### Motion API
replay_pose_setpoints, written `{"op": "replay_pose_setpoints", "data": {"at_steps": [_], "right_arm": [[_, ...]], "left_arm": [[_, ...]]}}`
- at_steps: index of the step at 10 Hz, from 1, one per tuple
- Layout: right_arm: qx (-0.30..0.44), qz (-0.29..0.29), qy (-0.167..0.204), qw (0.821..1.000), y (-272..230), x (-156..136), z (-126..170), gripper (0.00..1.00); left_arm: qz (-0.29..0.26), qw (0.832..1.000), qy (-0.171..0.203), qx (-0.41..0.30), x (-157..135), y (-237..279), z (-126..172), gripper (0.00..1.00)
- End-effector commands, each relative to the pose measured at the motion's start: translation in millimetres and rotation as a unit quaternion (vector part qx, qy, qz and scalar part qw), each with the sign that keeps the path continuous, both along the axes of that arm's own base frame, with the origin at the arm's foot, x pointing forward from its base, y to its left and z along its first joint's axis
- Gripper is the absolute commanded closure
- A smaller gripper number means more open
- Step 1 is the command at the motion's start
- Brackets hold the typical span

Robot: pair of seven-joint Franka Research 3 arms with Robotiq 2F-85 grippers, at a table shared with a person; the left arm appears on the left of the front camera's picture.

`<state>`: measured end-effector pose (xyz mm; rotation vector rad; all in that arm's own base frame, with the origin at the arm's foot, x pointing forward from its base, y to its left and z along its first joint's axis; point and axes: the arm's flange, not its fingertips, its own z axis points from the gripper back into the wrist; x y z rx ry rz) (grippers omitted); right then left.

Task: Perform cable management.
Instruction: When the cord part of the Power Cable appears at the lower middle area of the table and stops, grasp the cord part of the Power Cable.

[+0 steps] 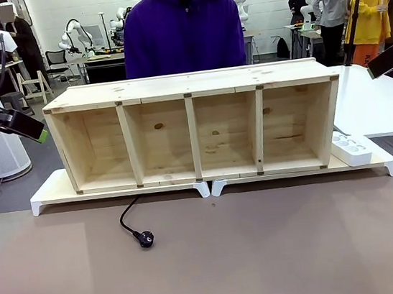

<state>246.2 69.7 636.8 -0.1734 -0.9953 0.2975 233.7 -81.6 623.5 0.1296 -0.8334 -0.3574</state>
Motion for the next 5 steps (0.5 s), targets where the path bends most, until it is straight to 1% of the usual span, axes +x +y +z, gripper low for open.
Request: {"op": "replay_pose_setpoints", "data": {"at_steps": [1, 3, 5], "right_arm": [[0.000, 0.004, -0.003, 1.000, 1.1, 5.0, -1.0, 0.00], [0.000, 0.000, 0.000, 1.000, 0.0, 0.0, 0.0, 0.00], [-0.013, 0.043, 0.008, 0.999, 33.5, 9.7, 3.5, 0.00]], "left_arm": [[-0.003, 1.000, -0.004, 0.004, 1.7, 0.1, 0.8, 0.00], [-0.003, 1.000, -0.004, 0.004, 1.7, 0.1, 0.8, 0.00], [-0.003, 1.000, -0.004, 0.004, 1.7, 0.1, 0.8, 0.00]]}}
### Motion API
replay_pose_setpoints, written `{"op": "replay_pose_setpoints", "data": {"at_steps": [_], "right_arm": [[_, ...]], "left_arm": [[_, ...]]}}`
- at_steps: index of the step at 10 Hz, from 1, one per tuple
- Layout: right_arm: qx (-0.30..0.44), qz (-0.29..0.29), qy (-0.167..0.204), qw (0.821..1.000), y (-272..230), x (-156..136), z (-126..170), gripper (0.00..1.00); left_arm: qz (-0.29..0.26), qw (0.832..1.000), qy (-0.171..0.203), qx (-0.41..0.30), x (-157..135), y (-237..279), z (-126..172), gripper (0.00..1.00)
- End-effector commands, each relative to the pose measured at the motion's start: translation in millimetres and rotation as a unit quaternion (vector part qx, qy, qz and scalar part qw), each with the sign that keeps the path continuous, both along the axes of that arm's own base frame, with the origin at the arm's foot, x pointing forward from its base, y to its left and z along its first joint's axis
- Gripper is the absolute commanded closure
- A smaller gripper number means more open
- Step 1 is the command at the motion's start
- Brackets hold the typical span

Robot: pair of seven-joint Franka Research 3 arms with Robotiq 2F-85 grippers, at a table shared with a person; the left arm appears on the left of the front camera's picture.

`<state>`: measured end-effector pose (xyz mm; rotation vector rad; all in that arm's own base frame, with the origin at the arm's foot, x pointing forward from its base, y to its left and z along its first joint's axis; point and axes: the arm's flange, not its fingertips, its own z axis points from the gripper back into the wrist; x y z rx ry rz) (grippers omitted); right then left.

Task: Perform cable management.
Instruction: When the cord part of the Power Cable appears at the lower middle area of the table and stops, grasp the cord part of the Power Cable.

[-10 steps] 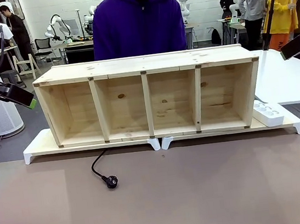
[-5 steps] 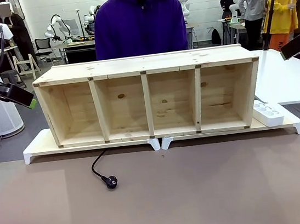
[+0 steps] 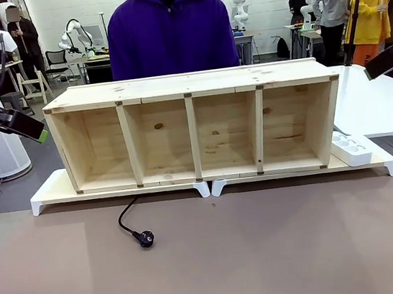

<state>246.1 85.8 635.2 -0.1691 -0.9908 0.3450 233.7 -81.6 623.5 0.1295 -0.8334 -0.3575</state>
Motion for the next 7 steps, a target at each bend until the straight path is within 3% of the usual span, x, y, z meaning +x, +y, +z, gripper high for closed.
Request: {"op": "replay_pose_setpoints", "data": {"at_steps": [1, 5, 7], "right_arm": [[-0.011, 0.039, 0.013, 0.999, 36.3, 14.4, 5.7, 0.00], [-0.014, 0.085, 0.071, 0.994, 115.4, 45.3, -4.8, 0.00], [-0.023, 0.122, 0.109, 0.986, 158.5, 55.8, -24.6, 0.00]], "left_arm": [[-0.003, 1.000, -0.004, 0.004, 1.7, 0.1, 0.7, 0.00], [-0.003, 1.000, -0.004, 0.004, 1.7, 0.1, 0.7, 0.00], [-0.003, 1.000, -0.004, 0.004, 1.7, 0.1, 0.7, 0.00]]}}
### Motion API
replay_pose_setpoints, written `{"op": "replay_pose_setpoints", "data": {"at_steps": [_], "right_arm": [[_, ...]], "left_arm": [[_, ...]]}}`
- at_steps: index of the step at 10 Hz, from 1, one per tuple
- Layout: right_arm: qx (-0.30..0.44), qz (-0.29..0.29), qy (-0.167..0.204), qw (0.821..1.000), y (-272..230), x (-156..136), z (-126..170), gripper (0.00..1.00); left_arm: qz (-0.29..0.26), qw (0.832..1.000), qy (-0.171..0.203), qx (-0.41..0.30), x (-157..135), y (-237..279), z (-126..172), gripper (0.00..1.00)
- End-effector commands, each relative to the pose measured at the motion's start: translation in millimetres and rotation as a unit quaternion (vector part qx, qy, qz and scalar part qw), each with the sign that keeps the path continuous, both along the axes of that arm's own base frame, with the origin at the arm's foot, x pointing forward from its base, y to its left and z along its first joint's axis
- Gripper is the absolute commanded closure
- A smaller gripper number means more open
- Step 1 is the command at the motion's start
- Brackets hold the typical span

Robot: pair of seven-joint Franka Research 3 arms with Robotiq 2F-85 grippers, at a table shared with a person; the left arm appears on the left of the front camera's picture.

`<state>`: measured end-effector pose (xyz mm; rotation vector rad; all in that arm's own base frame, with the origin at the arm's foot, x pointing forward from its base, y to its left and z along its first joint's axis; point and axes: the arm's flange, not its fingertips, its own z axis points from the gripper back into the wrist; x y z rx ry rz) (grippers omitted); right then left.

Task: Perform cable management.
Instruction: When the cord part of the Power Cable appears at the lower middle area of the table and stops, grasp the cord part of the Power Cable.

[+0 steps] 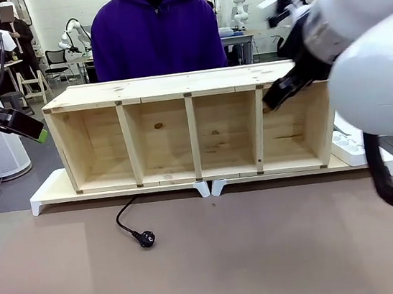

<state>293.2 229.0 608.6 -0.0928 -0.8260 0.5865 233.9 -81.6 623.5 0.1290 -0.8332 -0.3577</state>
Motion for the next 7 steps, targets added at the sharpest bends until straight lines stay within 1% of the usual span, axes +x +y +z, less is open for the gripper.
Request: {"op": "replay_pose_setpoints", "data": {"at_steps": [1, 3, 4, 5, 7], "right_arm": [[0.014, 0.028, 0.045, 0.998, 43.1, 23.2, -2.4, 0.00], [0.051, 0.068, 0.083, 0.993, 81.0, 27.9, -21.8, 0.00], [0.080, 0.078, 0.087, 0.990, 93.3, 37.3, -24.0, 0.00], [0.099, 0.089, 0.089, 0.987, 109.9, 39.3, -36.3, 0.00], [0.085, 0.110, 0.100, 0.985, 135.2, 53.0, -58.4, 0.00]], "left_arm": [[-0.003, 1.000, -0.005, 0.004, 1.5, 0.1, 0.8, 0.00], [-0.003, 1.000, -0.005, 0.004, 1.5, 0.1, 0.8, 0.00], [-0.003, 1.000, -0.005, 0.004, 1.5, 0.1, 0.8, 0.00], [-0.003, 1.000, -0.005, 0.004, 1.5, 0.1, 0.8, 0.00], [-0.003, 1.000, -0.005, 0.004, 1.5, 0.1, 0.8, 0.00]]}}
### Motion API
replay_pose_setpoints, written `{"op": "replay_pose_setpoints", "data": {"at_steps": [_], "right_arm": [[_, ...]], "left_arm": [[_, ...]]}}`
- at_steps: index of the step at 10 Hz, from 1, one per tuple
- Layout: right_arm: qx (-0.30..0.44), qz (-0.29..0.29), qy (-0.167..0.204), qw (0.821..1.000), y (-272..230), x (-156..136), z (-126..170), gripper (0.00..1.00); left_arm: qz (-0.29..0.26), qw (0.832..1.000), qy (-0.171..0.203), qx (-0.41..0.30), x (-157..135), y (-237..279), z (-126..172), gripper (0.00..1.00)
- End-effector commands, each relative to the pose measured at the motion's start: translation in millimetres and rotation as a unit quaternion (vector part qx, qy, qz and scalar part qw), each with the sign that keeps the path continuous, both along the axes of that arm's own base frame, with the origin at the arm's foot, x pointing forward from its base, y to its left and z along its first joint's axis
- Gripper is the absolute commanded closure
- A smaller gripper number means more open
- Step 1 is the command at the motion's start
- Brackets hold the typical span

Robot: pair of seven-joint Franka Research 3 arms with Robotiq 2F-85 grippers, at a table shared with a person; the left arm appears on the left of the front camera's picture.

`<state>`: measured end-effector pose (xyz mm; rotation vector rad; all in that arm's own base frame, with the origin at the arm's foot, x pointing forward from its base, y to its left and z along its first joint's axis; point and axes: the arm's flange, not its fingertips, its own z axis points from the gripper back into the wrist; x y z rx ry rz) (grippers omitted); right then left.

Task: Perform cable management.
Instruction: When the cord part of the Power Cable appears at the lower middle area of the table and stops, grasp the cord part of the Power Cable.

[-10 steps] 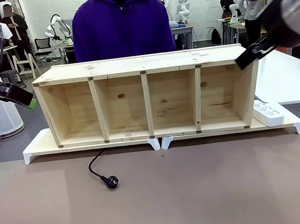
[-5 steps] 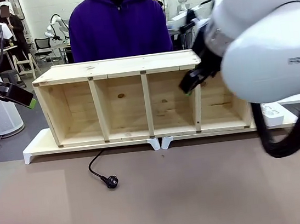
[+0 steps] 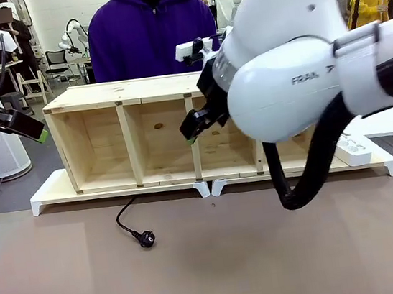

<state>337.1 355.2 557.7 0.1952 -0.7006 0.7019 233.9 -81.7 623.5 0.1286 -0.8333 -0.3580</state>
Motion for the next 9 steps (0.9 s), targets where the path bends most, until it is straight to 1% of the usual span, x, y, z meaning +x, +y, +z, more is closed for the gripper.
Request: {"op": "replay_pose_setpoints", "data": {"at_steps": [1, 2, 3, 4, 5, 6, 7, 9], "right_arm": [[-0.010, 0.029, 0.011, 0.999, 23.2, 4.0, -23.8, 0.00], [-0.021, 0.036, 0.023, 0.999, 35.3, 7.5, -32.2, 0.00], [-0.020, 0.041, 0.048, 0.998, 48.7, 10.5, -41.3, 0.00], [-0.029, 0.046, 0.069, 0.996, 62.3, 7.0, -54.8, 0.00], [-0.040, 0.057, 0.070, 0.995, 74.3, 3.7, -64.5, 0.00], [-0.040, 0.062, 0.083, 0.994, 87.1, -1.0, -72.6, 0.00], [-0.046, 0.065, 0.083, 0.993, 102.9, 3.0, -74.2, 0.00], [-0.048, 0.080, 0.085, 0.992, 122.6, -4.8, -84.5, 0.00]], "left_arm": [[-0.003, 1.000, -0.004, 0.004, 1.5, 0.2, 0.7, 0.00], [-0.003, 1.000, -0.004, 0.004, 1.5, 0.2, 0.7, 0.00], [-0.003, 1.000, -0.004, 0.004, 1.5, 0.2, 0.7, 0.00], [-0.003, 1.000, -0.004, 0.004, 1.5, 0.2, 0.7, 0.00], [-0.003, 1.000, -0.004, 0.004, 1.5, 0.2, 0.7, 0.00], [-0.003, 1.000, -0.004, 0.004, 1.5, 0.2, 0.7, 0.00], [-0.003, 1.000, -0.004, 0.004, 1.5, 0.2, 0.7, 0.00], [-0.003, 1.000, -0.004, 0.004, 1.5, 0.2, 0.7, 0.00]]}}
